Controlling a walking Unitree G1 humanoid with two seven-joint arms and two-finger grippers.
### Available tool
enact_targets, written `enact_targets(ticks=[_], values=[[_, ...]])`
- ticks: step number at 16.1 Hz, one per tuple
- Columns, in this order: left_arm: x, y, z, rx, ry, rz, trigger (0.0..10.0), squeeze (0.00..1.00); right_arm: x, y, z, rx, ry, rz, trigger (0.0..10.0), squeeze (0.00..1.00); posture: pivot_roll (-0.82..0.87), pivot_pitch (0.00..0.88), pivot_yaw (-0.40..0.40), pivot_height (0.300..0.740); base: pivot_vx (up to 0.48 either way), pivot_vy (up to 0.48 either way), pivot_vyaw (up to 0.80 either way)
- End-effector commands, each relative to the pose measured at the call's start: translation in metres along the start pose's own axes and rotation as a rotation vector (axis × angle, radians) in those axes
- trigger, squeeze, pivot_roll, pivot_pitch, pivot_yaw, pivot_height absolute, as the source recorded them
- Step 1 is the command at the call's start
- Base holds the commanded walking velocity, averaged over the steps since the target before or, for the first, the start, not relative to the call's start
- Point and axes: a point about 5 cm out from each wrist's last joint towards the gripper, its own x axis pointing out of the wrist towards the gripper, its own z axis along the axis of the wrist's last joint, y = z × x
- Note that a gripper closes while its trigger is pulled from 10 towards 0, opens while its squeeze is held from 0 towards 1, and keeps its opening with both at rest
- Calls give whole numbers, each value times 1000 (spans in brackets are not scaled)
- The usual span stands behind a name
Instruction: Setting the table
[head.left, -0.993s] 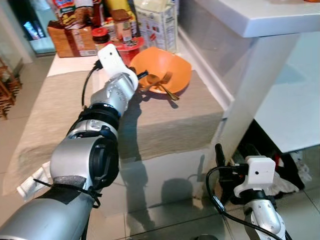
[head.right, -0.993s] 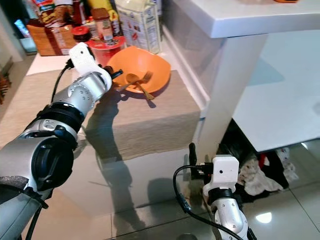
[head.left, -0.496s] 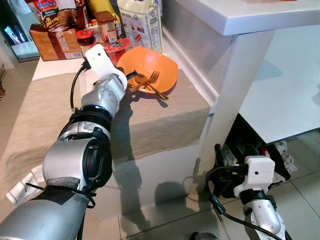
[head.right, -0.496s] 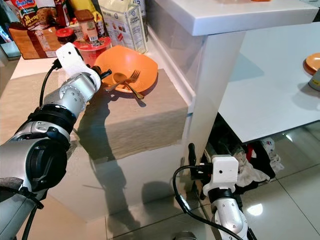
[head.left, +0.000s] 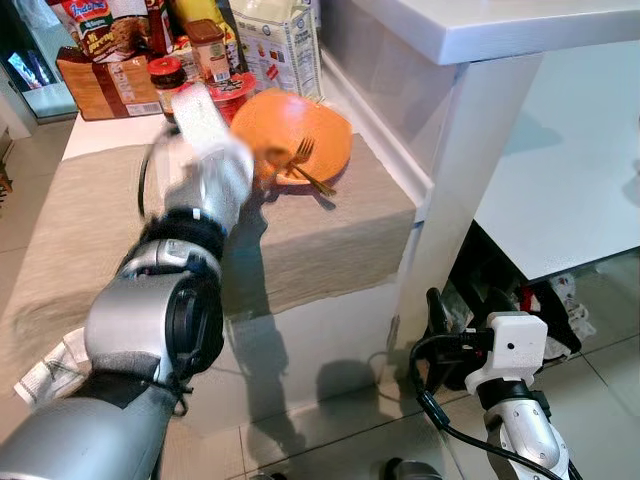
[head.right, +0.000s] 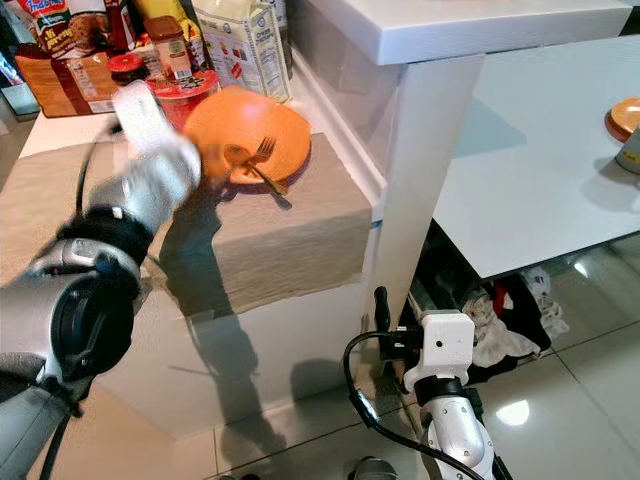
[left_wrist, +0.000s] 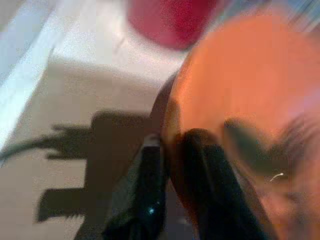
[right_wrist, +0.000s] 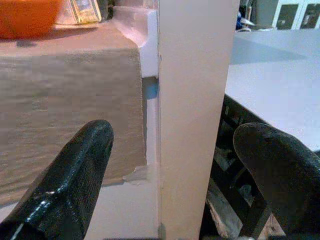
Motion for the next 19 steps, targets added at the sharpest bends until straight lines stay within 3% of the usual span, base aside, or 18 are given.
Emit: enact_targets(ticks=[1,5,9,10,11,17,19], values=[[3,13,-27,47,121,74,10000,1000,1,2,2,-4,0,10,10000,0,-169,25,76,740,0,0,0],[3,15,-25,27,117,90,10000,1000,0,2,1,-3,3,12,10000,0,-168,26,79,740,0,0,0],[2,7,-13,35,72,65,10000,1000,0,2,1,-4,6,16,10000,0,-167,25,76,740,0,0,0],[1,1,-8,54,44,36,10000,906,0,2,1,-3,7,17,10000,0,-167,25,76,740,0,0,0],[0,-2,-7,57,36,22,10000,0,1,2,1,-3,7,18,10000,0,-165,27,76,740,0,0,0],[0,-2,-4,105,-3,19,10000,0,0,3,1,-2,8,15,10000,0,-169,30,78,740,0,0,0],[-1,-9,1,244,-88,-28,10000,0,0,3,1,-3,9,16,10000,0,-169,28,77,740,0,0,0]])
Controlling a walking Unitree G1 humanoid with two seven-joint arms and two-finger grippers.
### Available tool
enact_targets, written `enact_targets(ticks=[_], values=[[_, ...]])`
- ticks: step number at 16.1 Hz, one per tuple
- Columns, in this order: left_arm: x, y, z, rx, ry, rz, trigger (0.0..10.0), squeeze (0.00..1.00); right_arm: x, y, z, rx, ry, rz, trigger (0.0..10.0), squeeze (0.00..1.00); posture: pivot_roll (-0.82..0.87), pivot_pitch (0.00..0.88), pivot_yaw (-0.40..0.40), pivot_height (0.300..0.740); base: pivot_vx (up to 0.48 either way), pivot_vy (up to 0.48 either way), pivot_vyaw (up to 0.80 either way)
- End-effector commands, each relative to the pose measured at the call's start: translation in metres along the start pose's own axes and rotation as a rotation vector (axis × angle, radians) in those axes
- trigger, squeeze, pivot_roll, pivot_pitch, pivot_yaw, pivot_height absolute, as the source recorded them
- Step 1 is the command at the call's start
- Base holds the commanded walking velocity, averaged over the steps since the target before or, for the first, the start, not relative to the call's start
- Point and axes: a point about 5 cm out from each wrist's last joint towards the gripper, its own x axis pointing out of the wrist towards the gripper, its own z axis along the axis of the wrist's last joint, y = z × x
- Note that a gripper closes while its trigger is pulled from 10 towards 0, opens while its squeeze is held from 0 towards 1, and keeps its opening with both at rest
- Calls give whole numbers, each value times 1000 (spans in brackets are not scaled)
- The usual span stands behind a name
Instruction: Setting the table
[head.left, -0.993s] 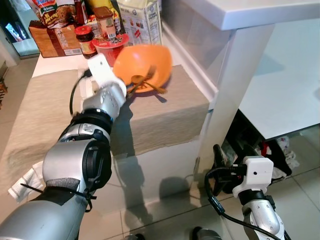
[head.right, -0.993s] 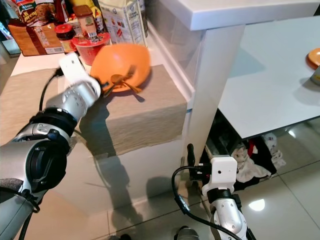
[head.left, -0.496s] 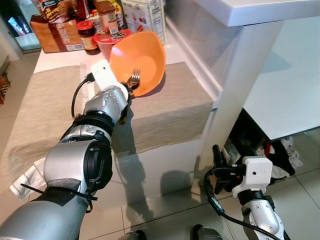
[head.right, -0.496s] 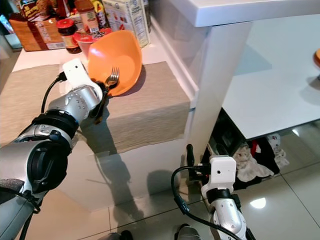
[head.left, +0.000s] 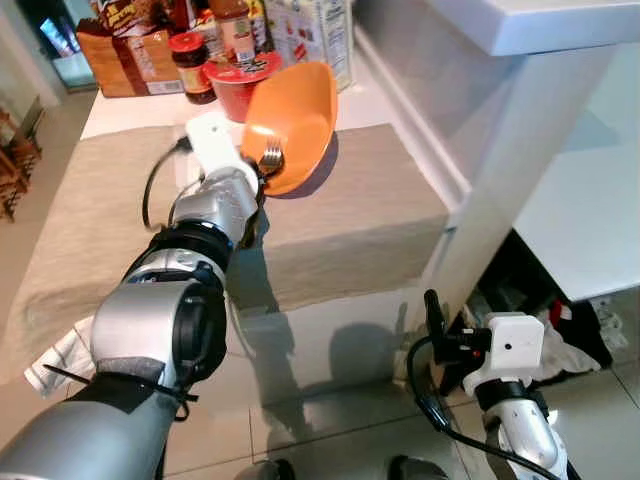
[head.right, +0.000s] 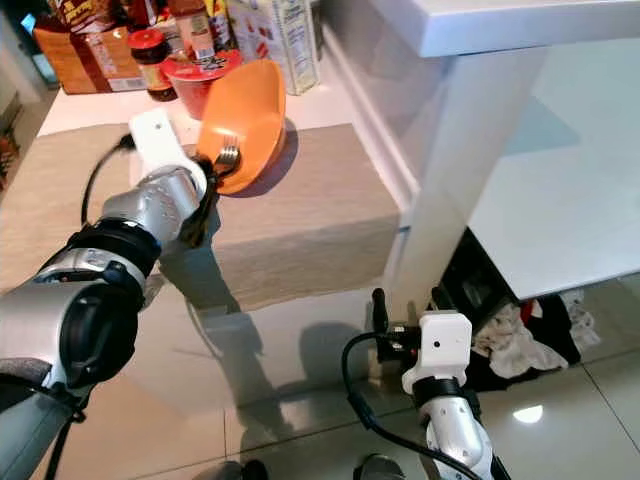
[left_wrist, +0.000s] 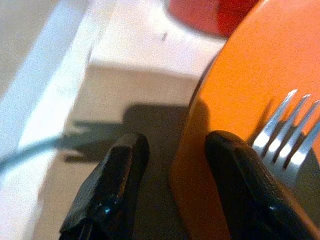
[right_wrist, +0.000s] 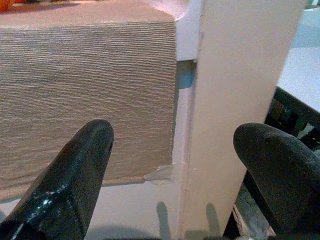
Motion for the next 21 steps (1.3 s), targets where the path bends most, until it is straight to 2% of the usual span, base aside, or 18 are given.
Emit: enact_targets(ticks=[1,2,6,8,10,15,18,19,21], values=[[0,-2,6,94,-54,-28,10000,0,-1,1,1,-4,3,7,10000,0,-169,28,77,740,0,0,0],[0,-3,10,194,-120,-42,10000,0,-1,1,1,-3,3,8,10000,0,-169,23,78,740,0,0,0],[-3,-10,24,258,-225,-57,10000,0,-1,2,0,-1,3,5,10000,0,-169,23,82,740,0,0,0],[-8,-20,39,305,-322,-75,10000,0,-1,2,0,-1,2,6,10000,0,-168,21,81,740,0,0,0],[-8,-20,40,321,-337,-79,10000,0,-1,2,0,-1,3,6,10000,0,-168,25,81,740,0,0,0],[-6,-9,36,370,-327,-71,10000,0,-1,3,0,1,6,8,10000,0,-162,28,80,740,0,0,0],[-4,5,37,389,-331,-71,10000,0,-2,3,0,3,7,7,10000,0,-152,36,85,740,0,0,0],[-4,17,33,409,-359,-79,10000,0,-2,3,0,2,4,2,10000,0,-147,38,85,740,0,0,0],[-6,30,30,442,-398,-66,10000,0,-1,2,1,0,2,0,10000,0,-139,37,83,740,0,0,0]])
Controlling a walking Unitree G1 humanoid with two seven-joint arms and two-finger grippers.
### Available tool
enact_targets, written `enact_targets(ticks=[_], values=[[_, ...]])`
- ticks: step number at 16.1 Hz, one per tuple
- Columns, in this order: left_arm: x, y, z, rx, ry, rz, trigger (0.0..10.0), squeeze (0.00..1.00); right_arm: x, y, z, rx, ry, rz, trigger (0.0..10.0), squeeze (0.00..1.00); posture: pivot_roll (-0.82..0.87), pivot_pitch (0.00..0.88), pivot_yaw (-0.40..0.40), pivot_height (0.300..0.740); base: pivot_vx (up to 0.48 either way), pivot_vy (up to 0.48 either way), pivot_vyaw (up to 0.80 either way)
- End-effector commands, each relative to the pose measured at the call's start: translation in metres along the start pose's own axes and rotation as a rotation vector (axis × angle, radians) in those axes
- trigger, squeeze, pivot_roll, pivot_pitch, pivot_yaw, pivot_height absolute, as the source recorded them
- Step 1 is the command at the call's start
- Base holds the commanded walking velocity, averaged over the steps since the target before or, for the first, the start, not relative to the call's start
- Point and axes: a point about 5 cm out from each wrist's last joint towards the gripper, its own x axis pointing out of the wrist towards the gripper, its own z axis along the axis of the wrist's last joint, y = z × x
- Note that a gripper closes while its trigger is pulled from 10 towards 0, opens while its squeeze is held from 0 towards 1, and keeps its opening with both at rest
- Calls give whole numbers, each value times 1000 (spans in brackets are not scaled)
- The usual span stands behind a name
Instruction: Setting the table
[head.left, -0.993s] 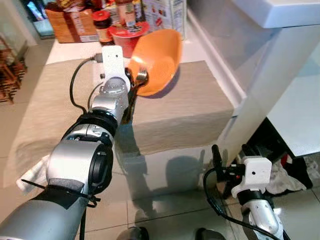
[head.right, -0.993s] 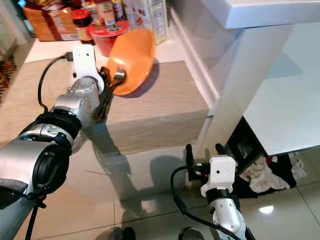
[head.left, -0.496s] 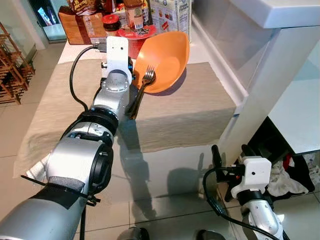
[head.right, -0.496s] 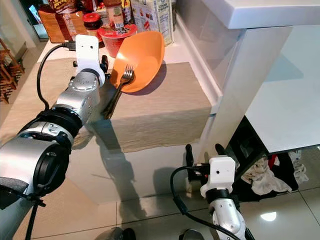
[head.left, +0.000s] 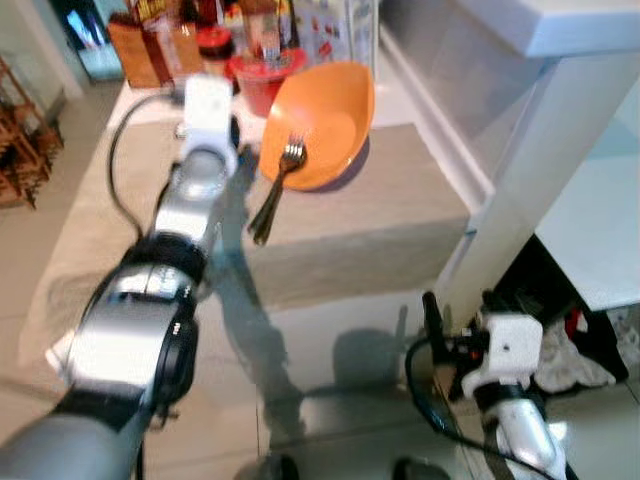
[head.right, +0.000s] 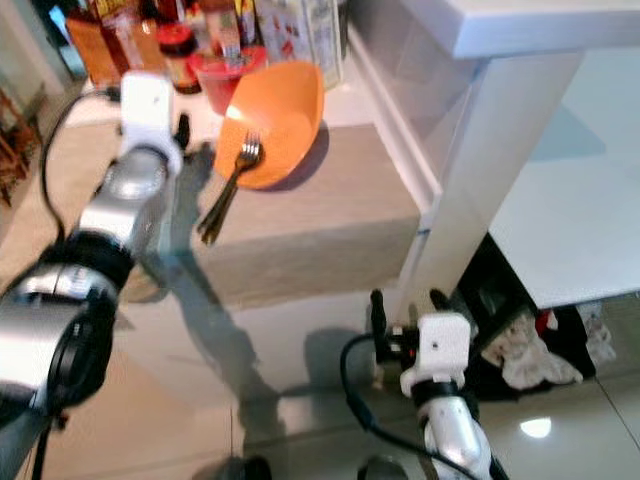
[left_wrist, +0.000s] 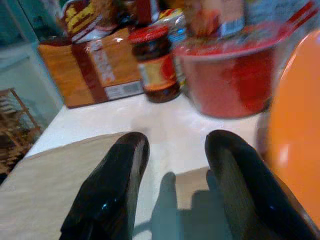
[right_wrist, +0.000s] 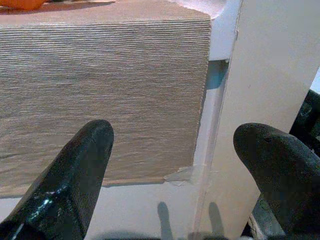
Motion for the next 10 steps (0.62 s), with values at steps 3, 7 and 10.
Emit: enact_targets(ticks=[3,7,10], values=[[-11,18,-11,38,-38,-15,10000,0,7,-5,4,-55,-3,-30,10000,0,-122,32,80,740,0,0,0],[-40,9,-27,-15,17,-168,10000,0,12,-10,4,-65,-8,-43,10000,0,-112,18,77,740,0,0,0],[-54,-2,-22,36,68,-333,10000,0,14,-12,5,-50,-15,-39,10000,0,-92,6,65,740,0,0,0]])
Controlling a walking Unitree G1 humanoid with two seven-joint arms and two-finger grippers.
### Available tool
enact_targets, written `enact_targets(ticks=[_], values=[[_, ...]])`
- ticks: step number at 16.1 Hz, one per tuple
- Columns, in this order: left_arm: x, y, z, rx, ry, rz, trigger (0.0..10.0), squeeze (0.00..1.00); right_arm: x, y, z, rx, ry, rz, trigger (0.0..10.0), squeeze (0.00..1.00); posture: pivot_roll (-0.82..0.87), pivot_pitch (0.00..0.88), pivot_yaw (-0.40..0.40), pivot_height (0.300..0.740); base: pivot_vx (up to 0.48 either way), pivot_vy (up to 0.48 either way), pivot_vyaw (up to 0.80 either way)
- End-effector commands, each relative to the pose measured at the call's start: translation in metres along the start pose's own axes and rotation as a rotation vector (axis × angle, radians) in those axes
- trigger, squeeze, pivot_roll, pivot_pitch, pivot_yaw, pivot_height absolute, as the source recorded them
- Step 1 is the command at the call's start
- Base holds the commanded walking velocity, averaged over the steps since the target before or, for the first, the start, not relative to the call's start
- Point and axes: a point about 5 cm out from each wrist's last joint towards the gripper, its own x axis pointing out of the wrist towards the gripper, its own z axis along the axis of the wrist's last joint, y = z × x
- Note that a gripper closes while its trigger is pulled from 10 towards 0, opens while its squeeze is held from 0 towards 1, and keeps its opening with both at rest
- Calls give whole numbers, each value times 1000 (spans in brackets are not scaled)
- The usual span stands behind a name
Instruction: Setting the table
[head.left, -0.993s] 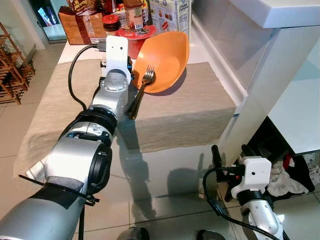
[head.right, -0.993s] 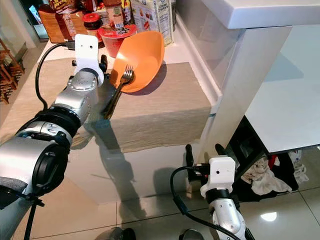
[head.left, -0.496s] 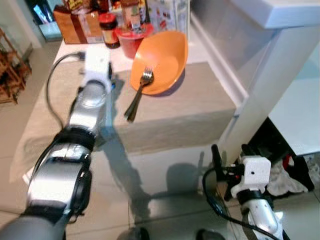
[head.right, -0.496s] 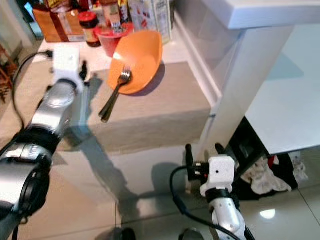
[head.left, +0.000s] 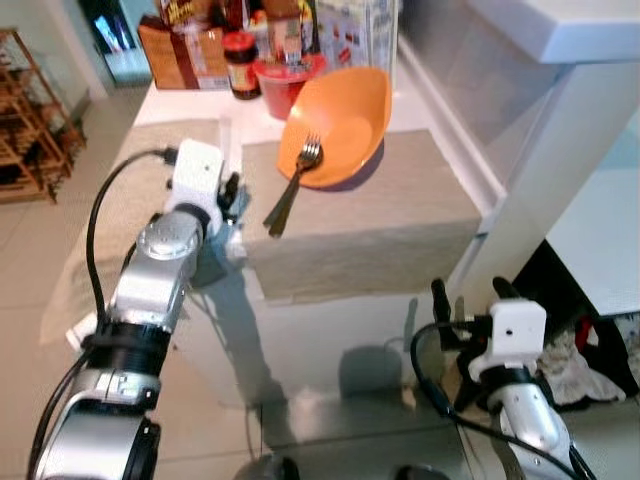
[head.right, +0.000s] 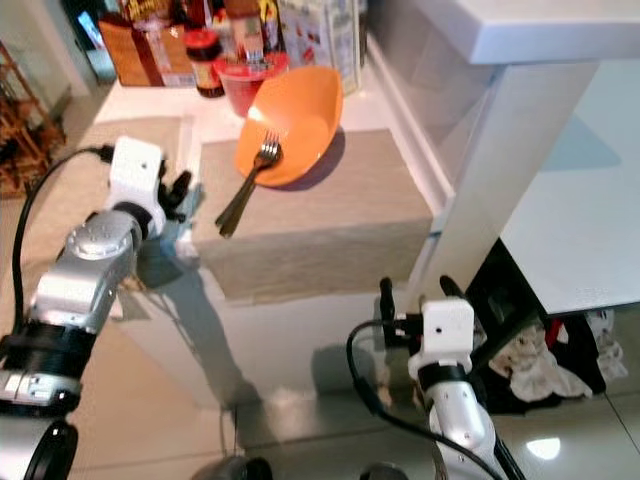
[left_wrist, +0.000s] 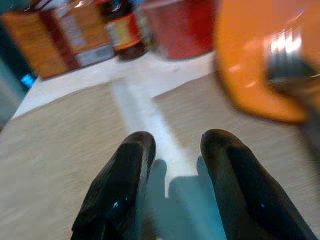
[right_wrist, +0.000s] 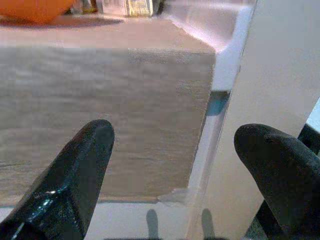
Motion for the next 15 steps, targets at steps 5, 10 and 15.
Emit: enact_targets(ticks=[5,10,15], values=[[-17,-34,-2,-66,50,-206,10000,0,3,3,3,42,-10,28,10000,0,-93,0,59,740,0,0,0],[-13,-39,7,-41,76,-207,10000,0,3,3,1,46,-1,38,10000,0,-96,1,56,740,0,0,0],[-2,-45,4,6,95,-214,10000,0,1,4,0,51,2,37,10000,0,-110,14,61,740,0,0,0]])
